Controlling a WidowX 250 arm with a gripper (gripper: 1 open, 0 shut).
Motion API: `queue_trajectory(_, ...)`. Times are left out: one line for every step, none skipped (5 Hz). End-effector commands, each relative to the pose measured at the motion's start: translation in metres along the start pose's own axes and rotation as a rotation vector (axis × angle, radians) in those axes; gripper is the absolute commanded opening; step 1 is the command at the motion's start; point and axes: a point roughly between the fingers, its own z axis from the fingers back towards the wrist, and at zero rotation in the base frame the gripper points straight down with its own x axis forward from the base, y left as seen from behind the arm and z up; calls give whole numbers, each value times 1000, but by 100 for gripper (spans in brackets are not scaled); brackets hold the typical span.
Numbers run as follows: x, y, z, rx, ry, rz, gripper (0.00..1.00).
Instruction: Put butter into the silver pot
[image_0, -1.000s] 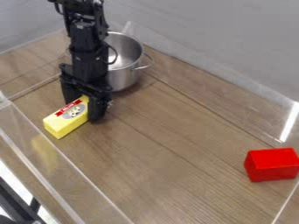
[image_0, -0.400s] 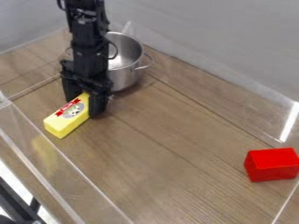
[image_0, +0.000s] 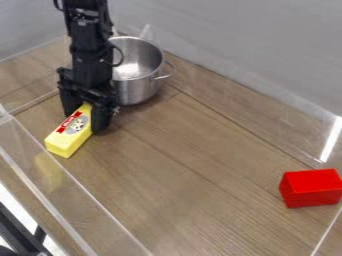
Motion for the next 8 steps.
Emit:
queue_trajectory(-11,-13,-16,-18,41,-5,0)
queue_trajectory(-16,-9,-16,-15,44,-27,0)
queue_trajectory(-20,-6,-15,-12,48,-48,0)
queue_trajectory(-28,-6,-15,-6,51,-94,0)
queue_trajectory(-36,-7,-16,1,53,-140,0)
queue_trajectory(-37,-9,-15,5,55,-162,0)
queue_trajectory(-39,-11,-14,9,57,-184,0)
queue_trajectory(-38,-13,-13,12,58,-201,0)
